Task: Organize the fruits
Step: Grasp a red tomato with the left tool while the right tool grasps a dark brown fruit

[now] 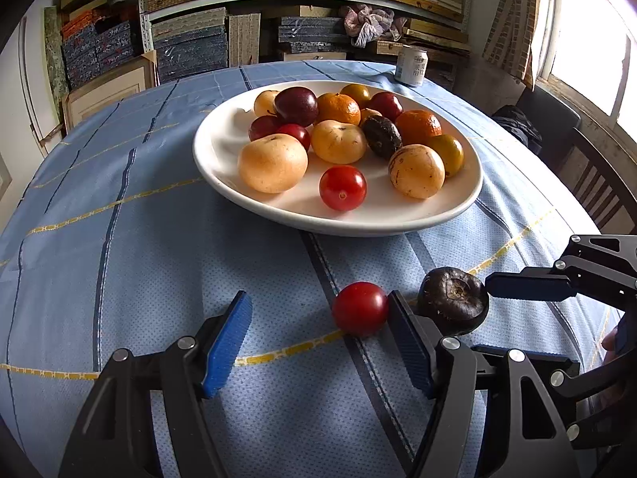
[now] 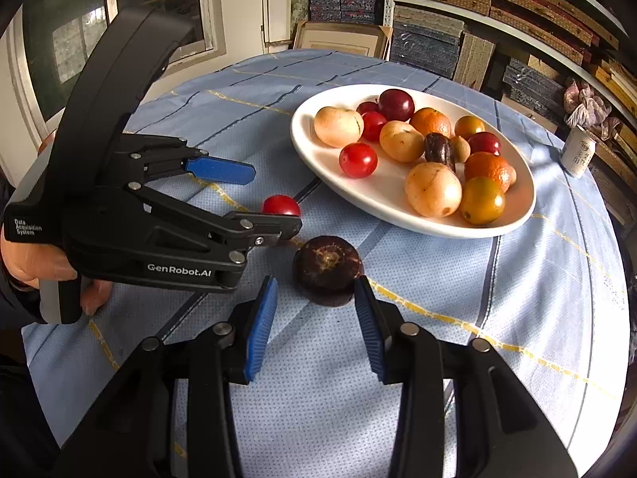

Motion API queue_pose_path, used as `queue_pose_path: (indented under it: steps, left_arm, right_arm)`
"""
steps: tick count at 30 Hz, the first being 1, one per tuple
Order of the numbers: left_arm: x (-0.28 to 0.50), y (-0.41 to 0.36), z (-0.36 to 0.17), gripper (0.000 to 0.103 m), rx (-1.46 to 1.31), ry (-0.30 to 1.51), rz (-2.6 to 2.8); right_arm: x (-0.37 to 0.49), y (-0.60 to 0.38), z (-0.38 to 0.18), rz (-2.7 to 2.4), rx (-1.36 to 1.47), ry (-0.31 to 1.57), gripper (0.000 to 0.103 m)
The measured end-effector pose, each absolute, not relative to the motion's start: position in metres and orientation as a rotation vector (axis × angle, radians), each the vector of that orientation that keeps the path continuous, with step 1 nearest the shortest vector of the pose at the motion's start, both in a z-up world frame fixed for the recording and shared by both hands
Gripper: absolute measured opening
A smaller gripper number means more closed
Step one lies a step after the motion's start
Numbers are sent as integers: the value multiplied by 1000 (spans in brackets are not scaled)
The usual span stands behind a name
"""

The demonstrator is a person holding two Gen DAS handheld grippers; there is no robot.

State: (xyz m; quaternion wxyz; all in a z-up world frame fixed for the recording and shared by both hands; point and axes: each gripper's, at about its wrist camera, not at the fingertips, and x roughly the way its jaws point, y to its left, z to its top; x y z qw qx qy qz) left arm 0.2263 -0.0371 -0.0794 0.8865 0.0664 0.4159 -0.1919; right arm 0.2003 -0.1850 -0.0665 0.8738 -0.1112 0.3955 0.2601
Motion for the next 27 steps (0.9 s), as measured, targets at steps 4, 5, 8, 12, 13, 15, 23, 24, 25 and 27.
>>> queue_pose_path:
  steps: [4, 5, 8, 12, 13, 15, 23, 24, 25, 27]
  left_arm:
    - [229, -34, -80, 71, 122, 876, -391]
    - [230, -33, -80, 71, 116, 877, -387]
    - [232, -32, -80, 71, 114, 878, -385]
    - [232, -31, -80, 71, 113, 878, -385]
    - [232, -31, -80, 71, 111, 877, -385]
    - [232, -31, -80, 71, 110, 877, -385]
    - [232, -31, -80, 70, 107, 877, -393]
    - [232, -31, -80, 70, 109, 877, -395]
    - [232, -32, -80, 70, 111, 877, -397]
    - [231, -33, -80, 69, 116, 876, -401]
  right_arm:
    - [204, -184, -66, 538, -235, 828, 41]
    - [204, -184, -66, 536, -235, 829, 41]
    - [206, -184, -66, 534, -231, 831, 41]
    - [209, -184, -67, 533, -233, 833, 42]
    - [208, -184, -66, 535, -231, 833, 43]
    - [208, -184, -66, 534, -232, 833, 44]
    - [216, -181, -70, 518, -226, 841, 47]
    - [218, -181, -71, 517, -218, 845, 47]
    - [219, -180, -72, 517, -214, 848, 47]
    - [223, -179, -74, 515, -215, 858, 47]
